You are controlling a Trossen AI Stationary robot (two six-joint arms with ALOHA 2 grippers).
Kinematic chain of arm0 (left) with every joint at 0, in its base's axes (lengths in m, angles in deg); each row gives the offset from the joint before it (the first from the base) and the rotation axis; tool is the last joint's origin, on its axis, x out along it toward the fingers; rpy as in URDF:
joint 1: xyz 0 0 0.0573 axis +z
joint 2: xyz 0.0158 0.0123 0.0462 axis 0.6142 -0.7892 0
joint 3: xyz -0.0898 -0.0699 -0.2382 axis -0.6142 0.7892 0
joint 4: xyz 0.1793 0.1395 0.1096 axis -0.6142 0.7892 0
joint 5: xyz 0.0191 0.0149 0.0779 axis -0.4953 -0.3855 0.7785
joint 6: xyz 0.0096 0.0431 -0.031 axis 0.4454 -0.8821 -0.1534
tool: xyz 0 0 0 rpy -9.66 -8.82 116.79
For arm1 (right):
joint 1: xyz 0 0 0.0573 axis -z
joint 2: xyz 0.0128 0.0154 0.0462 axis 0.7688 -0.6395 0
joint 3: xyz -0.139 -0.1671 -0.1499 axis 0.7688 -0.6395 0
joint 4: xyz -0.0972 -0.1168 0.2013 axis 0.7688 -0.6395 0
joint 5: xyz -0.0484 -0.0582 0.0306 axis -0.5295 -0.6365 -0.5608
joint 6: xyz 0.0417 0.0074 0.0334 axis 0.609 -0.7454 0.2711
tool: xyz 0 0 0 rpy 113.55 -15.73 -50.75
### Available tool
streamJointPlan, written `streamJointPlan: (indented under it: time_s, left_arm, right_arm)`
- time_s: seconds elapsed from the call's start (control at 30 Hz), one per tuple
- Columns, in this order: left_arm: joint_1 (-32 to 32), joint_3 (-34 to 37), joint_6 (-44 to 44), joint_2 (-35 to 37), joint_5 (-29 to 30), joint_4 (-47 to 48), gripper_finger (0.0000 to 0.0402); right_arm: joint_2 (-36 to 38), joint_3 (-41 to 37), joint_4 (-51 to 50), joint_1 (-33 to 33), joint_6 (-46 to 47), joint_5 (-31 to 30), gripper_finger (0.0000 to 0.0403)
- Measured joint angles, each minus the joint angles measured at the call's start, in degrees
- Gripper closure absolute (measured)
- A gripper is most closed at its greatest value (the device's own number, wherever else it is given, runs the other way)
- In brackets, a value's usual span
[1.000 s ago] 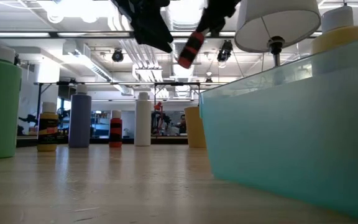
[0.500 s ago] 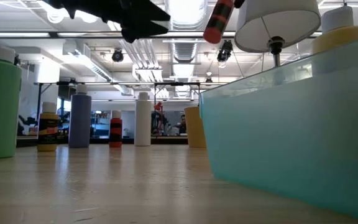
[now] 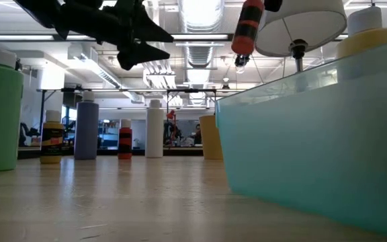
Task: Pick & Place Paint Supplies
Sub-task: Put the red paint bottle into the green bin
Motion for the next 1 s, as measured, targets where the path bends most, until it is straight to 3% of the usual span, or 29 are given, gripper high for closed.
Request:
streamJointPlan:
  time_s: [0.37, 0.6, 1.0]
  left_arm:
    - [0.0, 0.4, 6.9, 0.0, 2.8, -1.8, 0.0122]
    - [0.0, -0.3, 5.0, 0.0, 0.0, -1.8, 0.0122]
    - [0.0, -0.3, 3.5, 0.6, -3.5, -0.2, 0.0122]
  right_arm:
    - [-5.0, 0.3, -0.4, -6.7, 8.8, 0.1, 0.0291]
    - [-6.6, 0.4, -0.1, -10.4, 17.8, -1.0, 0.0291]
    - [-12.7, 1.3, -0.7, -13.9, 20.3, -1.1, 0.0291]
